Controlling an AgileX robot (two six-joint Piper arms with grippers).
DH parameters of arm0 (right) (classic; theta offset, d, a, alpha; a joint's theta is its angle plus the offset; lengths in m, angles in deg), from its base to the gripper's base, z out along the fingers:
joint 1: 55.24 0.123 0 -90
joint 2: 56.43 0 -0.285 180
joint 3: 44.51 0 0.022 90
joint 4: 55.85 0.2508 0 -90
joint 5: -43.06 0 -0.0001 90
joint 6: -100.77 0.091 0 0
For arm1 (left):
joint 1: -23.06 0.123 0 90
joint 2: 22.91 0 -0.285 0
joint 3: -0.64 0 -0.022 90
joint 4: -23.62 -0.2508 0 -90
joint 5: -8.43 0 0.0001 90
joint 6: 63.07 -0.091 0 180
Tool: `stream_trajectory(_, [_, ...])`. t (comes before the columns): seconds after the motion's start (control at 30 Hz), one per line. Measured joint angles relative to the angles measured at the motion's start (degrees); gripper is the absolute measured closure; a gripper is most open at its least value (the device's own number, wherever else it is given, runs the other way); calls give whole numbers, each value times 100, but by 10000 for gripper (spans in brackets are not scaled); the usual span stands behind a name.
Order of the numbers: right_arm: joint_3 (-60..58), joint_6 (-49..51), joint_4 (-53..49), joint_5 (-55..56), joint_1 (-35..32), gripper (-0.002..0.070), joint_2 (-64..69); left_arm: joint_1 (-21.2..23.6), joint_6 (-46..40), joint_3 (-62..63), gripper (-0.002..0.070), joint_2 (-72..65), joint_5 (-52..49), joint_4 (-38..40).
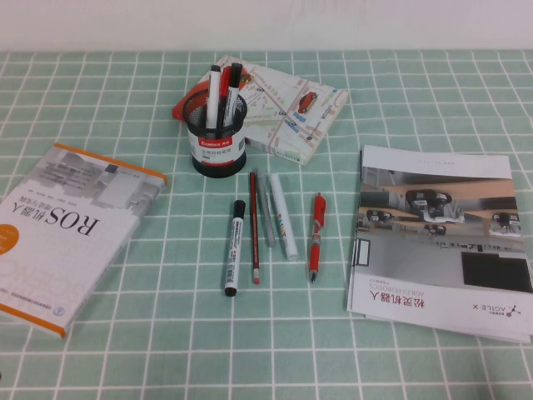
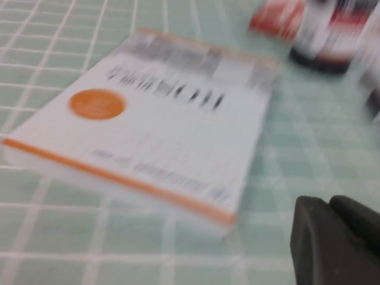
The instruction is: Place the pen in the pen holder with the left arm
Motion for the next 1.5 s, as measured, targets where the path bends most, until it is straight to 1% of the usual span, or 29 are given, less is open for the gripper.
stream_trajectory(0.13, [0, 0, 0, 0, 0, 696, 0, 0, 341, -9, 675, 0, 627, 1038])
stream_trajectory(0.2, [0, 0, 0, 0, 0, 696, 0, 0, 461, -9, 675, 0, 870, 1354])
stream_trajectory(0.4, [0, 0, 0, 0, 0, 696, 0, 0, 483, -9, 675, 0, 1131, 1606])
stream_trajectory(0.5, [0, 0, 0, 0, 0, 696, 0, 0, 688, -9, 675, 0, 1219, 1639])
stream_trajectory(0.63, [0, 0, 0, 0, 0, 696, 0, 0, 825, 375, 675, -281, 853, 1653])
stream_trajectory(0.87, [0, 0, 0, 0, 0, 696, 0, 0, 712, 1981, 675, -2168, -126, 1653])
stream_trajectory(1.17, [0, 0, 0, 0, 0, 696, 0, 0, -369, 4041, 675, -4837, -1698, 1653])
stream_trajectory(1.27, [0, 0, 0, 0, 0, 696, 0, -12, -579, 4583, 675, -5710, -2002, 1653])
stream_trajectory(1.33, [0, 0, 0, 0, 0, 696, 0, -133, -637, 4861, 675, -6198, -2038, 1618])
stream_trajectory(1.4, [0, 0, 0, 0, 0, 696, 0, -364, -680, 5155, 675, -6681, -2056, 1570])
stream_trajectory(1.5, [0, 0, 0, 0, 0, 696, 0, -841, -578, 5743, 675, -7518, -2179, 1501])
